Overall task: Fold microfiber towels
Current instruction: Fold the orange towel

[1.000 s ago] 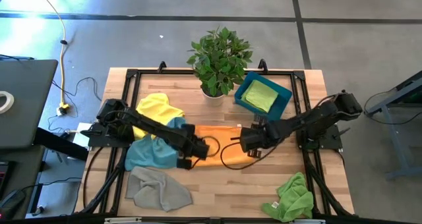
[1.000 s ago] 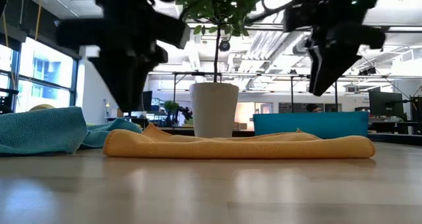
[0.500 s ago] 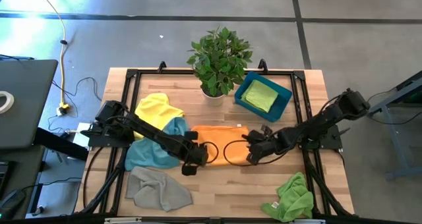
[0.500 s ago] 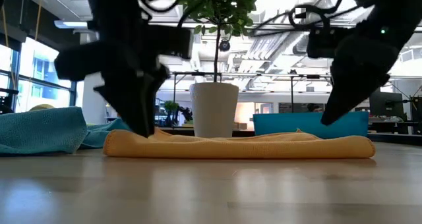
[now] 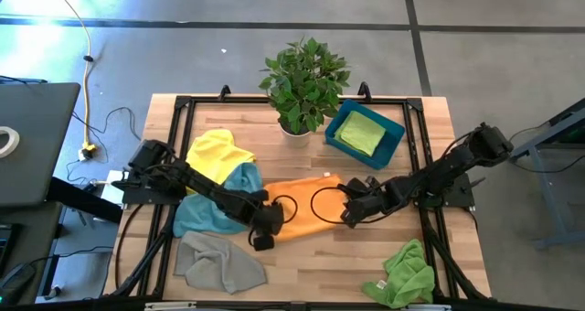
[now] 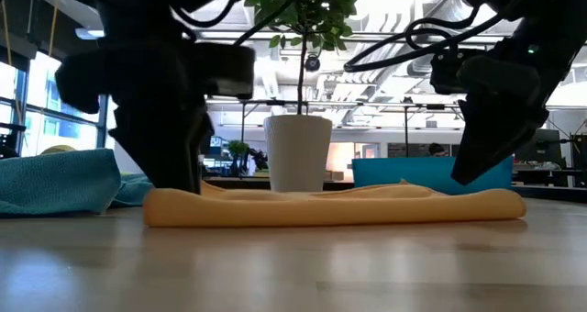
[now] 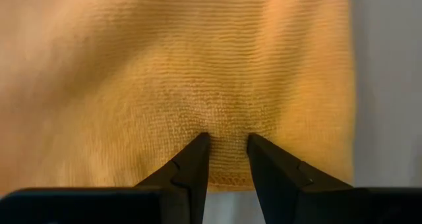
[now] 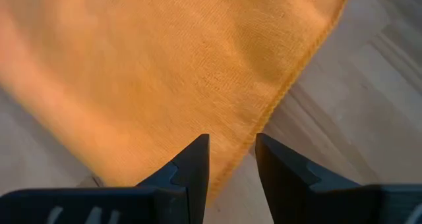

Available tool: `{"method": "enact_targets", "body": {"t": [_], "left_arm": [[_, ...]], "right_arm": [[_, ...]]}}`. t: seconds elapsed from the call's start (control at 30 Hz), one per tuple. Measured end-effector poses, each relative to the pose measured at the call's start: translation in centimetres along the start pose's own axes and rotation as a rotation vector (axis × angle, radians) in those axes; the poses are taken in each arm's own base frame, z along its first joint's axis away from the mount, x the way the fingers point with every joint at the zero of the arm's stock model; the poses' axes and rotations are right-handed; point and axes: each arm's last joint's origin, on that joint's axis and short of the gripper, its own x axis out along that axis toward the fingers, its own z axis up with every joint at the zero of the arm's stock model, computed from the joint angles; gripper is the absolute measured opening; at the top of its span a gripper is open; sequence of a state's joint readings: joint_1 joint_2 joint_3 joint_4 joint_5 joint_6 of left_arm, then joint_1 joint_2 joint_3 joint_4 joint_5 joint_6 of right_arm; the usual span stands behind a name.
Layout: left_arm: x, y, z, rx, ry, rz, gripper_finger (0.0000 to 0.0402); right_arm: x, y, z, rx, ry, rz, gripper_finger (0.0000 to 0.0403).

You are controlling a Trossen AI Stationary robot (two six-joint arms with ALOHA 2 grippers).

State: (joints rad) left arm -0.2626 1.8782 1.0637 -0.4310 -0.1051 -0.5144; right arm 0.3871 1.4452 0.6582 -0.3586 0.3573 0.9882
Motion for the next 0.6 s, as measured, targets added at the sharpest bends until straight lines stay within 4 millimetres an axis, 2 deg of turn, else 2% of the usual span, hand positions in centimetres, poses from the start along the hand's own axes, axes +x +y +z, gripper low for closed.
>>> {"method": "enact_targets", "body": {"t": [0.33,0.47,0.6], "left_arm": [[0.1,-0.3,0.3,0.023,-0.027,-0.044,0.0099],[0.1,-0.2,0.3,0.023,-0.030,-0.038,0.0099],[0.1,-0.2,0.3,0.023,-0.031,-0.036,0.0099]], "right_arm": [[0.5,-1.3,0.8,0.038,0.012,-0.077,0.0180],[1.0,-1.7,0.9,0.090,-0.016,-0.061,0.0188],[1.8,-2.6,0.1,0.133,-0.038,-0.036,0.0188]]}}
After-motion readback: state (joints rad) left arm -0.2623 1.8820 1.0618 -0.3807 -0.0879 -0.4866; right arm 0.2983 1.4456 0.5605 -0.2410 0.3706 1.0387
